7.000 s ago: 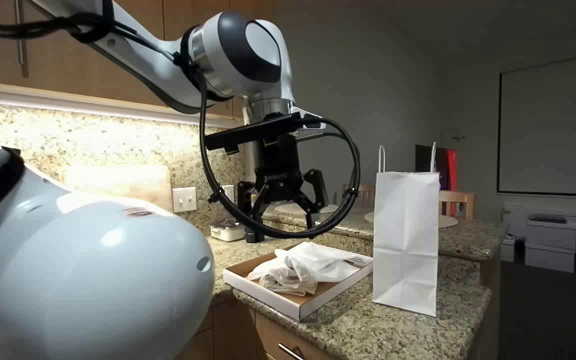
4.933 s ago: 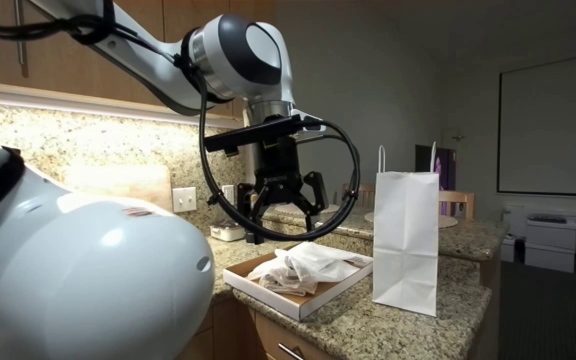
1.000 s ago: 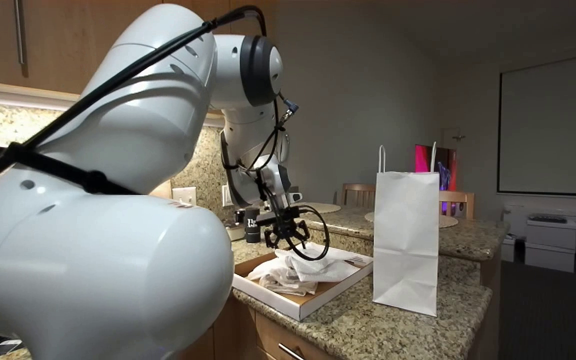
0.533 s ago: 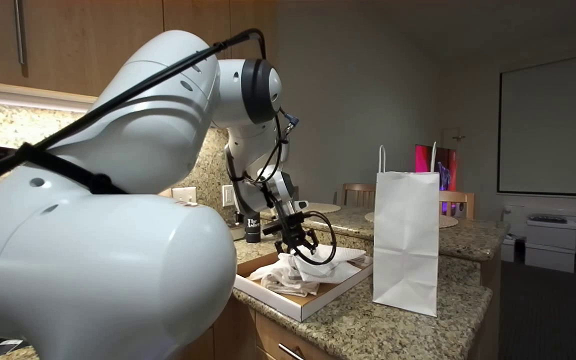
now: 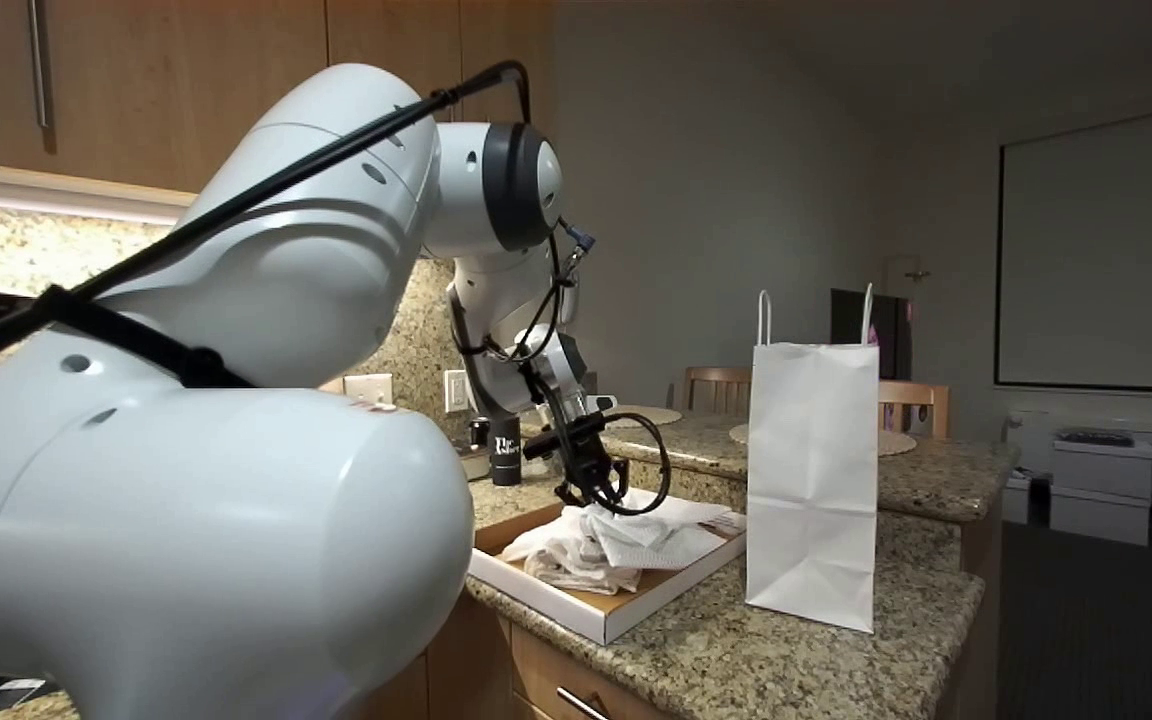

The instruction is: Put one towel in the paper bag.

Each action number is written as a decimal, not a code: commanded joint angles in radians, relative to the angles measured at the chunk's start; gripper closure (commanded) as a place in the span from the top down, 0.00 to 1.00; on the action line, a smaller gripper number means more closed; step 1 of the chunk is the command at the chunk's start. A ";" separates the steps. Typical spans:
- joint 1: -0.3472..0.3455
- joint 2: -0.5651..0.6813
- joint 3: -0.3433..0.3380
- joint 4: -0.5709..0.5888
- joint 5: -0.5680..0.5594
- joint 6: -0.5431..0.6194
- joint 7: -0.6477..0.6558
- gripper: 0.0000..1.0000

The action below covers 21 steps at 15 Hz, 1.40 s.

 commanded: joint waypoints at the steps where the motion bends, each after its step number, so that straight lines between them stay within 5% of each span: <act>1: -0.017 0.010 0.020 0.034 0.021 -0.080 -0.009 0.08; 10: -0.045 -0.056 0.057 0.020 0.078 -0.136 -0.033 0.08; 21: -0.308 -0.280 0.204 0.009 0.564 -0.250 -0.546 0.08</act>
